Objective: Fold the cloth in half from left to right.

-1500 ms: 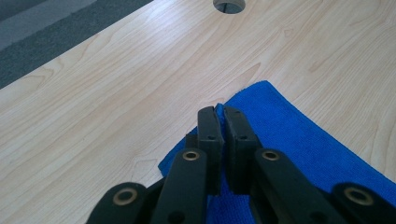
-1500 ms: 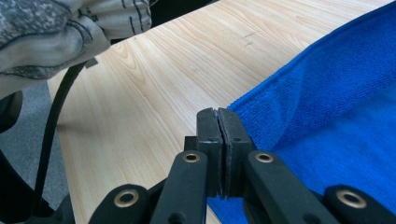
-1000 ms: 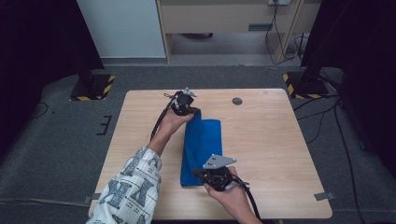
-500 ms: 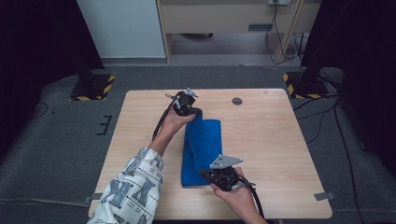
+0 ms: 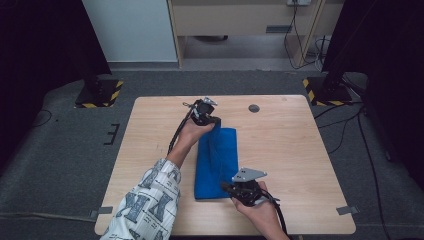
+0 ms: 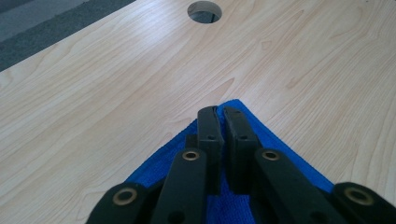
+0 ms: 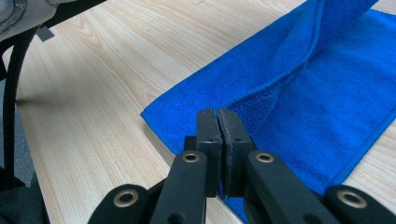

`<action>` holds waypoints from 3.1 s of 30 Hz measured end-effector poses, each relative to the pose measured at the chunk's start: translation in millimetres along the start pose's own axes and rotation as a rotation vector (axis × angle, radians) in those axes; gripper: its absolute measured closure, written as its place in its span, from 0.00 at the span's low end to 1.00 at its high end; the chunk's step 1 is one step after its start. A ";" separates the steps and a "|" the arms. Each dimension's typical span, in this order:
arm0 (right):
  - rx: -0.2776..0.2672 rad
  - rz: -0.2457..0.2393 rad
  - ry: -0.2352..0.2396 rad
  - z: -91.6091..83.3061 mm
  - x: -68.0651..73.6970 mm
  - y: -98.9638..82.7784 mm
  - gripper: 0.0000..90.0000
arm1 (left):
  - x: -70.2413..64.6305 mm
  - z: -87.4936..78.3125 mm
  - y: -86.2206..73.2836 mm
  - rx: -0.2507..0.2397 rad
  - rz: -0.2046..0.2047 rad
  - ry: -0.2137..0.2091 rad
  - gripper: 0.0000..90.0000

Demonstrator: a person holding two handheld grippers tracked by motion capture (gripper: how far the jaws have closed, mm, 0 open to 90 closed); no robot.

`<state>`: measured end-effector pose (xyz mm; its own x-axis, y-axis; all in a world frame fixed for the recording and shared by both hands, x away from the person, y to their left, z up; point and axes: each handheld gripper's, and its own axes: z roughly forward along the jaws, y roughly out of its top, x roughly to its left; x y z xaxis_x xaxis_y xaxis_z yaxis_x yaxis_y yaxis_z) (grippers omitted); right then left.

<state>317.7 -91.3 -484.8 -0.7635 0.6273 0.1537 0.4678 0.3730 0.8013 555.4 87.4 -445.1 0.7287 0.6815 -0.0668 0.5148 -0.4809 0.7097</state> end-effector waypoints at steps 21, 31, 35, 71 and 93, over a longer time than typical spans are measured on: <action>0.014 0.003 0.009 -13.4 0.8 -7.0 0.98 | -11.9 21.7 12.3 0.004 -0.033 -0.026 0.95; 0.072 0.050 -0.023 -5.0 -13.0 -25.2 0.98 | -14.7 39.3 6.4 0.019 -0.050 -0.038 0.93; 0.083 0.060 -0.015 -3.8 -11.7 -28.4 0.98 | -16.4 44.3 2.9 0.031 -0.053 -0.041 0.94; 0.112 0.140 -0.033 -13.3 -27.7 -31.6 0.69 | -29.4 58.8 0.4 0.018 -0.051 -0.052 0.75; 0.073 0.151 -0.132 -8.3 -53.8 -14.2 0.30 | -38.6 9.4 -13.4 -0.029 0.005 -0.018 0.43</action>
<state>348.5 -136.1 -499.6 -0.6195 0.7622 0.1879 0.6071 0.3135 0.7302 524.6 62.3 -458.6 0.7394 0.6690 -0.0757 0.4979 -0.4677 0.7304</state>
